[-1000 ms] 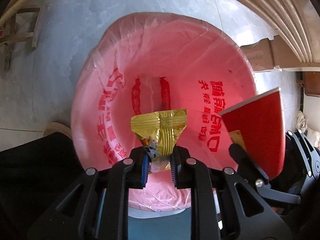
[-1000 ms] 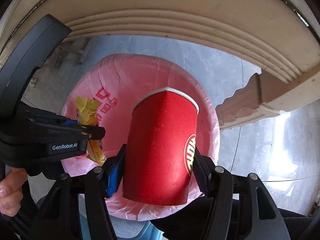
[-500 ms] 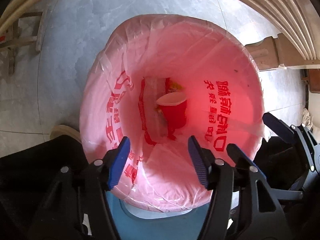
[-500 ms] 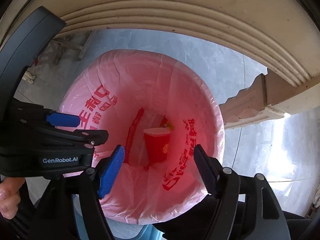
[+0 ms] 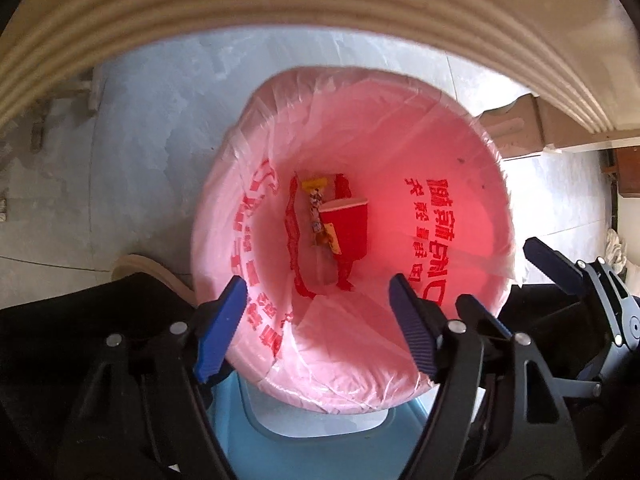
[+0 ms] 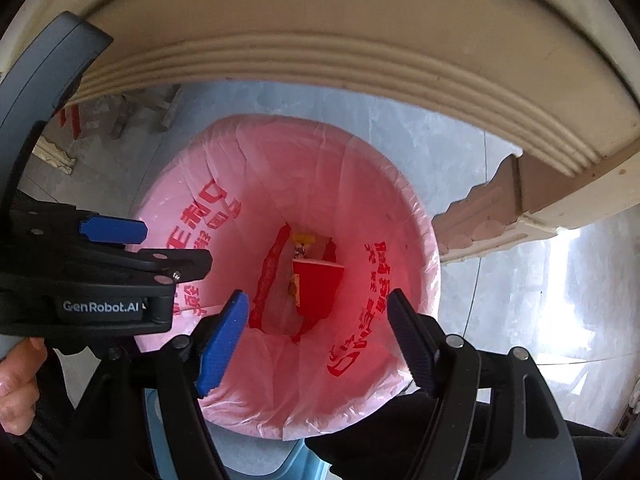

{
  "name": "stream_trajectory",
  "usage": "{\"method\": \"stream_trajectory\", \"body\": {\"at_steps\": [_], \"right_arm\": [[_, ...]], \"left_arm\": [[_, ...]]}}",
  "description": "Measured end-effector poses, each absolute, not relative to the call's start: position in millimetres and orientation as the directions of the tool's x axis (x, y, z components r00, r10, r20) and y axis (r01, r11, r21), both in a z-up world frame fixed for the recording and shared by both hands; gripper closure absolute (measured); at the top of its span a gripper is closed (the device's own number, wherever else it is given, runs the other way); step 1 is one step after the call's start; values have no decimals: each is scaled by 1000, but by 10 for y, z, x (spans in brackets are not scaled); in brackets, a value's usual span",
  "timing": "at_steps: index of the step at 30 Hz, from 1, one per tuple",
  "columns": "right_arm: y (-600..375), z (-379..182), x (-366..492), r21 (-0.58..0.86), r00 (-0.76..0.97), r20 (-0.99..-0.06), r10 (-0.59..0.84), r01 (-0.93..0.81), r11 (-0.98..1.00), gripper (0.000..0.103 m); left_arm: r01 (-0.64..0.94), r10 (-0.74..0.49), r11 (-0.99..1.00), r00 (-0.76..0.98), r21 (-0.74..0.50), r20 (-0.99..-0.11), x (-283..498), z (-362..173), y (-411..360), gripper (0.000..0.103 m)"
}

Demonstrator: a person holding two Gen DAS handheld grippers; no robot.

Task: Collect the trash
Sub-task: 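Raise both tools back over the table toward the cartons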

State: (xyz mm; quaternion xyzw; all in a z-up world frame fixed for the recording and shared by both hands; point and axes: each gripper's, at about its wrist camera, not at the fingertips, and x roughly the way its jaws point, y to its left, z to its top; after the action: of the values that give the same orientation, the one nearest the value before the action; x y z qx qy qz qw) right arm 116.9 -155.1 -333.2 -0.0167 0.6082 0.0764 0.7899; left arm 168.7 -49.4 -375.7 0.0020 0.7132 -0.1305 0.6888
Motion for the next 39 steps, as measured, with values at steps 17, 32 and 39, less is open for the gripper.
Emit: {"method": "stream_trajectory", "body": {"at_steps": [17,32,39], "right_arm": [[-1489,-1075,712,183,568,-710,415,-421,889,8],[-1875,694,1119,96,620,-565,544,-606,790,7],[-1860,785,1424,66,586,-600,544,-642,764,7]], "left_arm": [[109,-91,993,440,-47,-893,1392,-989,306,18],[173,-95,985,535,-1,-840,1799,503,209,9],[194,-71,980,530,39,-845,2036,492,18,9]]}}
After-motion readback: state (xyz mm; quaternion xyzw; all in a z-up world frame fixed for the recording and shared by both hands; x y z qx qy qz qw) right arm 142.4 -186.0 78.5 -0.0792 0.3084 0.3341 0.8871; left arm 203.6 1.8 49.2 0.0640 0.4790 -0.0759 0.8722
